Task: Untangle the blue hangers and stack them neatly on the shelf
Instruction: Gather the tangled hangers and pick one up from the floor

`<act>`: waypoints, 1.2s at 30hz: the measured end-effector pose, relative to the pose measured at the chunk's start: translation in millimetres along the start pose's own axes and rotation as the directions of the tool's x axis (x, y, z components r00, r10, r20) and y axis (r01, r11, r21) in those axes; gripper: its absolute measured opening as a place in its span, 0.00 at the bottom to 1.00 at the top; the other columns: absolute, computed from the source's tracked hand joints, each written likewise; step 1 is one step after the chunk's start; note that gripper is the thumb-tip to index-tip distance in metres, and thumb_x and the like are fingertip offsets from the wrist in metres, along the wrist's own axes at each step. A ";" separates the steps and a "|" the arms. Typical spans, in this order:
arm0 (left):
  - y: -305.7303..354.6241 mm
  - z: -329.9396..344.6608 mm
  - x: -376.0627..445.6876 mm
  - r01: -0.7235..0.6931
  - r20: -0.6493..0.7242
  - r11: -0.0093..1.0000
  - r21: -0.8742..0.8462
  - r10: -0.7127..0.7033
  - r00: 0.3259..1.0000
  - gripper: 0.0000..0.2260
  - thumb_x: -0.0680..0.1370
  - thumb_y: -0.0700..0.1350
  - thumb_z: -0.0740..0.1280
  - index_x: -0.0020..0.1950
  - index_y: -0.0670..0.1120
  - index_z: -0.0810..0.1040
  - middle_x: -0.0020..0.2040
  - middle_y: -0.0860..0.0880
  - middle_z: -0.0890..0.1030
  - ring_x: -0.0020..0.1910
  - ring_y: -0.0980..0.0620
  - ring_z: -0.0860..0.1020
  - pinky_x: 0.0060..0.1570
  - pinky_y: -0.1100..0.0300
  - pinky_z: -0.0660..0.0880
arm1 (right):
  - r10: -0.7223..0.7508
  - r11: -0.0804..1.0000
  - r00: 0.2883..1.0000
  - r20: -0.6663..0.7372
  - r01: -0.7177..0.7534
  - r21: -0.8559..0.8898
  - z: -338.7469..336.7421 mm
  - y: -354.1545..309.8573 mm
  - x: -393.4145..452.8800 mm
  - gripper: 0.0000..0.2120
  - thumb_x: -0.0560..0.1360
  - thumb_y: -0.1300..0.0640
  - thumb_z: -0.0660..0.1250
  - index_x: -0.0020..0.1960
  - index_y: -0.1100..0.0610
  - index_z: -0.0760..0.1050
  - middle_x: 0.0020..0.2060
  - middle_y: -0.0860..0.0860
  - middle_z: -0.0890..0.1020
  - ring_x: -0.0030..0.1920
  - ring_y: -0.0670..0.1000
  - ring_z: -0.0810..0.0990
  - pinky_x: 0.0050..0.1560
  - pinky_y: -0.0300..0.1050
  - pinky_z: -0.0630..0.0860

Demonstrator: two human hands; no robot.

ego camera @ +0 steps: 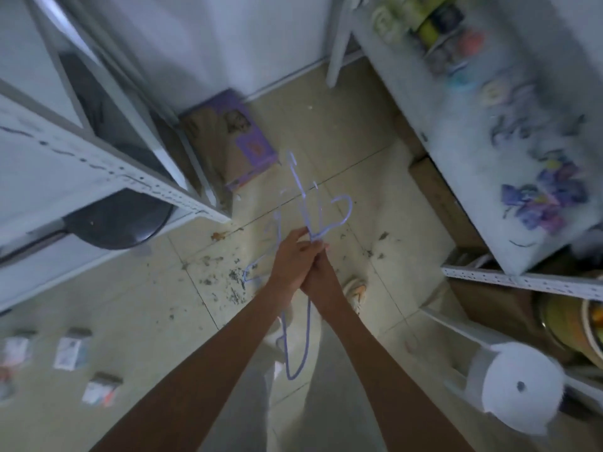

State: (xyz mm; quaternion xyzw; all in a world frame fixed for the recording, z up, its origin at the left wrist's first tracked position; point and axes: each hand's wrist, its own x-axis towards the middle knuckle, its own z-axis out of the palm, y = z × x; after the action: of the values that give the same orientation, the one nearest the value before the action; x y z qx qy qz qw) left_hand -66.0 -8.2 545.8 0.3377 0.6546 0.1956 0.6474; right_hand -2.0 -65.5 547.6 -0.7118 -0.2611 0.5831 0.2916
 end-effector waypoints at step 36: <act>238.1 239.1 -151.4 -0.461 0.385 0.882 0.097 0.394 0.835 0.17 0.84 0.50 0.61 0.46 0.41 0.82 0.31 0.46 0.76 0.23 0.55 0.66 0.24 0.65 0.62 | -0.180 0.854 0.672 -0.718 0.469 0.225 -329.0 -83.9 -211.6 0.22 0.86 0.51 0.58 0.33 0.52 0.62 0.25 0.47 0.65 0.27 0.48 0.63 0.30 0.44 0.64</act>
State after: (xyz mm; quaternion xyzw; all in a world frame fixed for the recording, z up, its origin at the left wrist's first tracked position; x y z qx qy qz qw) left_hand 203.2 8.8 798.9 0.5642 0.4501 0.2099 0.6595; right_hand 279.8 -194.3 800.6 -0.7404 -0.1403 0.2619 0.6029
